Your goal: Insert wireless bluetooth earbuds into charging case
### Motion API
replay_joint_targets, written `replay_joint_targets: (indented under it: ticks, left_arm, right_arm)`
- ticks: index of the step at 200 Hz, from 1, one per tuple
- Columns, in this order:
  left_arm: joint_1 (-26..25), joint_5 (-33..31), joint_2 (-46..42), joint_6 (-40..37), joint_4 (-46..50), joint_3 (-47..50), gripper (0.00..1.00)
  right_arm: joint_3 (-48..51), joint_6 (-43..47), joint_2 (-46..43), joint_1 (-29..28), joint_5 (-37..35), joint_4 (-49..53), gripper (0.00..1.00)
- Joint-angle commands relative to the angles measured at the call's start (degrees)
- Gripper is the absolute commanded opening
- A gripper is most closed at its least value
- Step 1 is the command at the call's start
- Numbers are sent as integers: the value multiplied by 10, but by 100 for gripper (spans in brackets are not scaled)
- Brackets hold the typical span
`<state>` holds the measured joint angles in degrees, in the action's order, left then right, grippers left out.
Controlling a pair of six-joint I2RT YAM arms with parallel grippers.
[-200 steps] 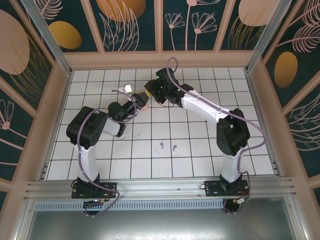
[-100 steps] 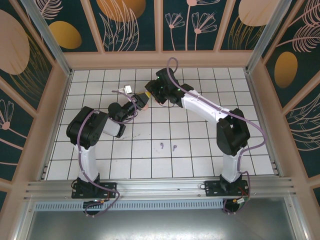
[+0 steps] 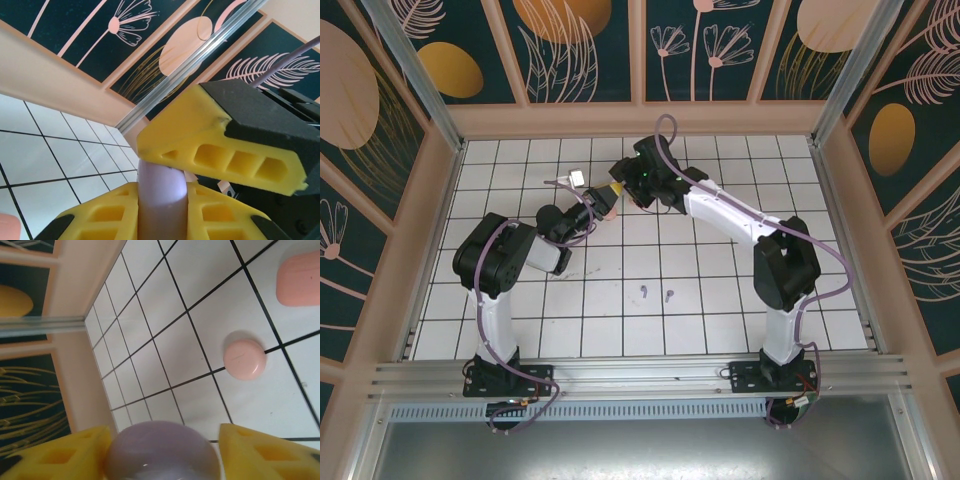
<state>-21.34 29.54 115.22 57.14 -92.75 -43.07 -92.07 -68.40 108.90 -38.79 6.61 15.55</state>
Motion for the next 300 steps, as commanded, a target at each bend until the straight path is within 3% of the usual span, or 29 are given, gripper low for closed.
replay_joint_targets:
  ticks: [1, 27, 70, 126, 161, 193, 300]
  left_arm:
    - [6, 7, 7, 14, -74, -4, 0]
    - [6, 29, -14, -7, -30, -8, 0]
    - [5, 92, -53, -58, 66, -36, 0]
    - [7, 199, -89, -147, 247, -110, 0]
    - [8, 260, -92, -166, 310, -158, 0]
    - [8, 300, -93, -163, 332, -181, 0]
    - [7, 318, -112, -177, 358, -189, 0]
  right_arm:
    - [10, 24, -52, 32, -5, -59, 65]
    - [85, 69, -125, 64, -13, -97, 67]
    - [247, 186, -243, 123, 39, -185, 67]
    - [381, 416, -326, 166, 228, -307, 67]
    - [386, 470, -319, 166, 320, -330, 66]
    - [371, 475, -292, 162, 350, -343, 63]
    - [307, 482, -203, 146, 324, -324, 55]
